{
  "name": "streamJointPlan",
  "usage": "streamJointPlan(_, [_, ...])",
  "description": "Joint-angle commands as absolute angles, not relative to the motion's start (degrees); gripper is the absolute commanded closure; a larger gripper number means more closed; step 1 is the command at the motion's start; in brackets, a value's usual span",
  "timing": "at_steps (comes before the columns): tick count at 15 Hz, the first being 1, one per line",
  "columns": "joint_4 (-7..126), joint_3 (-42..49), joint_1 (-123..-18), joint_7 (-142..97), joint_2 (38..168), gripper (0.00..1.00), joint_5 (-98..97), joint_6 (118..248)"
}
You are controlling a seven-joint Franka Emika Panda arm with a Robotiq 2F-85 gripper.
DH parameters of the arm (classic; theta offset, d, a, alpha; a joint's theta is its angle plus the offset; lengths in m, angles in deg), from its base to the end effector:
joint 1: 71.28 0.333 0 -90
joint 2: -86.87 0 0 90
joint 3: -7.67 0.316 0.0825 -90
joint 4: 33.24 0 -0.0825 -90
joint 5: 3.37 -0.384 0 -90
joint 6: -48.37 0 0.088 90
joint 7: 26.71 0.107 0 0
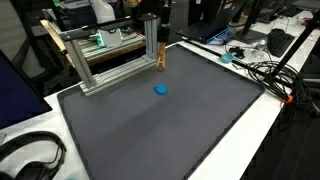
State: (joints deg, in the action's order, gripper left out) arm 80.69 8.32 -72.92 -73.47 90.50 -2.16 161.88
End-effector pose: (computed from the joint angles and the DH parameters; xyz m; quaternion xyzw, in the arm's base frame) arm 0.5611 -0.0111 0.4257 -0.9189 -0.3928 0.0360 0.0059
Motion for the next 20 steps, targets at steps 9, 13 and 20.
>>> streamJointPlan(9, [77.9,7.3,-74.7,-97.2,95.8,0.78,-1.7,166.1])
streamJointPlan(13, [78.7,7.2,-75.2,-95.0,96.8,0.53,-1.8,166.3])
streamJointPlan(20, [77.8,8.2,-76.0,-98.5,100.7,0.78,-2.9,172.3])
